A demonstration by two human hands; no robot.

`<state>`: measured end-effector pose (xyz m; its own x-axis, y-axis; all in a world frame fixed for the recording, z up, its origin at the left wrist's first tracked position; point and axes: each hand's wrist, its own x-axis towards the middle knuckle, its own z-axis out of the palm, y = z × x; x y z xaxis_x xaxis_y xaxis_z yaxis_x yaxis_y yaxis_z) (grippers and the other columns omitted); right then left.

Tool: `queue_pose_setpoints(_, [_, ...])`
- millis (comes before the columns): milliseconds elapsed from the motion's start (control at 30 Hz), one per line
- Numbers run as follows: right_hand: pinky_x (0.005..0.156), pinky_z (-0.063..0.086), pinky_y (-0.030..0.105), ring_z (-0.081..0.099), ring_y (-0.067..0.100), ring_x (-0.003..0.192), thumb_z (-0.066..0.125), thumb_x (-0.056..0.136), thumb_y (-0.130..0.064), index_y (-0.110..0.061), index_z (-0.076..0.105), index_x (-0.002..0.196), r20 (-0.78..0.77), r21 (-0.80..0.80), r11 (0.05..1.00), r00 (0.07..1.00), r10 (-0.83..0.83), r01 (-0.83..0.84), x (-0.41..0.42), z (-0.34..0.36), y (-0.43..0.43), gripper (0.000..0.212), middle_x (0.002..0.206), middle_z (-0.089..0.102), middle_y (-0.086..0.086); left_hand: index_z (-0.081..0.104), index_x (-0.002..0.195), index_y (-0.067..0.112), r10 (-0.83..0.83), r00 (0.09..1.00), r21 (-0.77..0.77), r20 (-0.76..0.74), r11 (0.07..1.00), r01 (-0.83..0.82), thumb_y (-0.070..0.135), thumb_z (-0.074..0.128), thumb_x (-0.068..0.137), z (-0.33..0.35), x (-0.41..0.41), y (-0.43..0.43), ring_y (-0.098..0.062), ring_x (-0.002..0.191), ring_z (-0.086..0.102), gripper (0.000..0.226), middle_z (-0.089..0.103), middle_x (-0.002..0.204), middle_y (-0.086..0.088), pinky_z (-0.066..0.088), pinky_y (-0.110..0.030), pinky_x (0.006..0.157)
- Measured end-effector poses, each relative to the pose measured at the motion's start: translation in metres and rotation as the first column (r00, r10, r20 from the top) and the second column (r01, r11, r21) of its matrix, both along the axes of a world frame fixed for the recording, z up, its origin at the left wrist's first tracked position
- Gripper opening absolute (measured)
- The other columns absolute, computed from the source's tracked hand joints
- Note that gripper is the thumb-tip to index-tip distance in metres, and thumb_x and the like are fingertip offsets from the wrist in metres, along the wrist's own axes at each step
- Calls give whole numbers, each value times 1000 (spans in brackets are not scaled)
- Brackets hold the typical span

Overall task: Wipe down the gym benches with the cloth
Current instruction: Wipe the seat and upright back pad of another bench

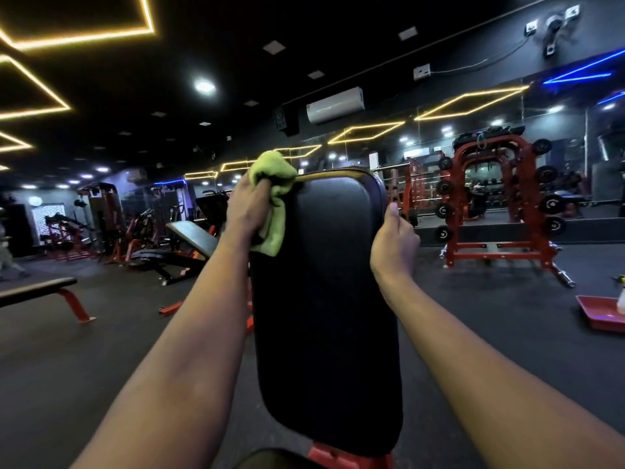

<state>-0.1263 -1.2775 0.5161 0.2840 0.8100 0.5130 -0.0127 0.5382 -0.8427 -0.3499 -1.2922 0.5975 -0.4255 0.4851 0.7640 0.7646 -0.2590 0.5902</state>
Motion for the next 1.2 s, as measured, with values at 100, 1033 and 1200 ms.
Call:
queue_pose_setpoints(100, [83, 45, 40, 58, 31, 98, 24, 106, -46, -9, 69, 115, -1, 13, 999, 999, -49, 49, -5, -3, -3, 59, 101, 64, 13, 64, 113, 5, -141, 910, 56, 389, 990, 129, 50, 37, 76, -51, -25, -1, -42, 115, 54, 65, 65, 98, -12, 42, -38, 86])
queue_pose_setpoints(1033, [78, 50, 38, 64, 29, 97, 22, 104, -53, -15, 70, 119, 11, 0, 998, 998, -56, 56, -8, -10, 1, 63, 105, 69, 12, 62, 126, 25, -28, 909, 112, 416, 994, -21, 49, 46, 75, -194, -6, -32, -23, 115, 58, 58, 66, 122, -2, 43, -34, 98])
queue_pose_setpoints(1200, [63, 39, 29, 60, 22, 80, 21, 105, -51, -14, 71, 100, 22, 18, 999, 999, -48, 47, -7, -11, 8, 62, 81, 60, 1, 51, 129, 28, -27, 951, 225, 309, 973, -45, 43, 45, 77, -135, 7, -21, -28, 105, 57, 54, 65, 117, -4, 36, -28, 78])
